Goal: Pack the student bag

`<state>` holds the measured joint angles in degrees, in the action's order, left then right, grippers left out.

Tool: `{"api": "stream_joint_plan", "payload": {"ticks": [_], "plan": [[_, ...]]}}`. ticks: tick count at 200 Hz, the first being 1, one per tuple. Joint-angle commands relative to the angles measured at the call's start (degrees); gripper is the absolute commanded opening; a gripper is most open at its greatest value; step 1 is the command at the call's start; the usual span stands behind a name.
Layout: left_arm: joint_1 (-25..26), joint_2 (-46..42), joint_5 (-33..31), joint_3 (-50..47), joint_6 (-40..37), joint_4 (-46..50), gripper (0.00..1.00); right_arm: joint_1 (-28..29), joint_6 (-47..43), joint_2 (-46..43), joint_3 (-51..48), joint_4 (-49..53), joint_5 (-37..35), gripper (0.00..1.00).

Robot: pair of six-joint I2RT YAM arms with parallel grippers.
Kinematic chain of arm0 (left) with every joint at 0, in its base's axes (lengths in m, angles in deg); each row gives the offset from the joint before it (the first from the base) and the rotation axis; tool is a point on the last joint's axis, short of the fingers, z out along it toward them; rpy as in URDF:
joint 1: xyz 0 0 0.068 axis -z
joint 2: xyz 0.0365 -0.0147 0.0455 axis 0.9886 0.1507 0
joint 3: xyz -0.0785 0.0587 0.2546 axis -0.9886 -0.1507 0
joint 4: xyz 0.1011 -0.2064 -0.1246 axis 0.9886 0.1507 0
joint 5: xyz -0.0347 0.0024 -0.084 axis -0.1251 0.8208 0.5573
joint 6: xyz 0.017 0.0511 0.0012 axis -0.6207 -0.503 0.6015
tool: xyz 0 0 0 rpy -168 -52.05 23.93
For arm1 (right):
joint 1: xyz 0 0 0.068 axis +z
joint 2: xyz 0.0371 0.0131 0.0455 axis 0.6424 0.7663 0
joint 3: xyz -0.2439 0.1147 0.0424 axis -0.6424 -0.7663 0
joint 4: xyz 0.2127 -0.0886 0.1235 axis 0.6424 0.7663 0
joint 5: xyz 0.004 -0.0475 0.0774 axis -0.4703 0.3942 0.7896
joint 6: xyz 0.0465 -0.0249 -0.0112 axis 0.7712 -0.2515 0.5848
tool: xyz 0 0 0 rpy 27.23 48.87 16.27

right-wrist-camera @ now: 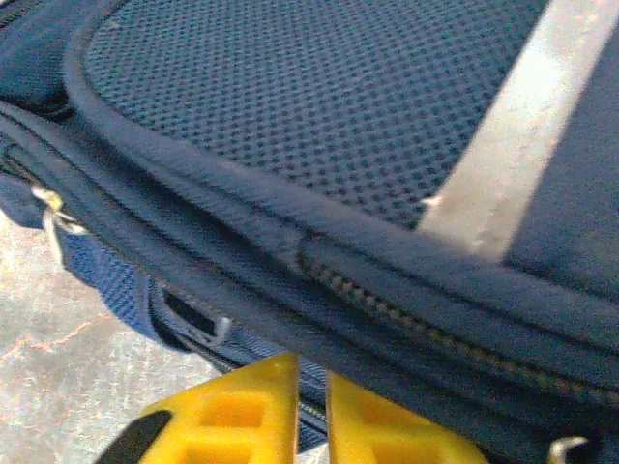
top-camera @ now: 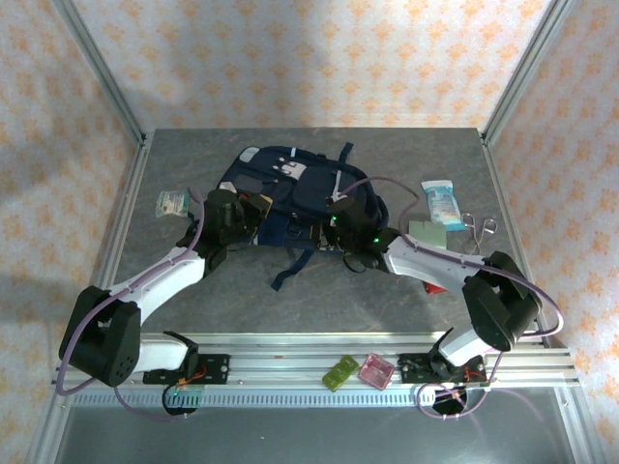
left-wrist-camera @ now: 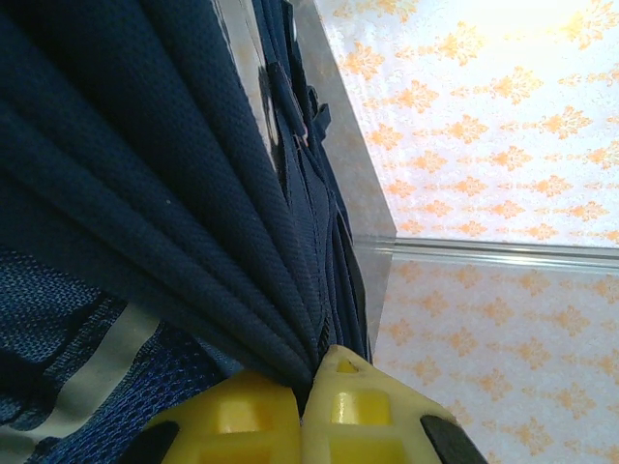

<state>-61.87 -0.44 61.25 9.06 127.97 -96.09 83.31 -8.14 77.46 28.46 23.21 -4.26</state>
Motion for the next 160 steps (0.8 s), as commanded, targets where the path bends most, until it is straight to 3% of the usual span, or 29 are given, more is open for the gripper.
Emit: {"api": "stream_joint_plan", "payload": {"ticks": [1,48,90,125,160], "plan": [[-0.48,-2.07,0.00,2.11,-2.11,-5.23,0.00,1.95,-0.66,-0.97,2.95,-0.36,-1.41,0.20],[0.03,-2.31,1.19,2.76,-1.19,-5.84,0.00,4.83,-0.65,2.10,5.83,-4.15,-10.76,0.38],[0.57,-3.00,1.80,3.70,-0.83,-5.76,0.00,4.82,-2.03,8.16,12.15,-4.97,-17.02,0.44],[1.34,-3.03,2.02,4.17,-0.50,-6.39,0.00,4.81,-3.93,14.12,17.18,-4.83,-19.90,0.43],[1.81,-2.72,2.62,4.33,0.42,-7.78,0.00,4.91,-0.86,18.32,19.37,-2.27,-24.88,0.29]]}}
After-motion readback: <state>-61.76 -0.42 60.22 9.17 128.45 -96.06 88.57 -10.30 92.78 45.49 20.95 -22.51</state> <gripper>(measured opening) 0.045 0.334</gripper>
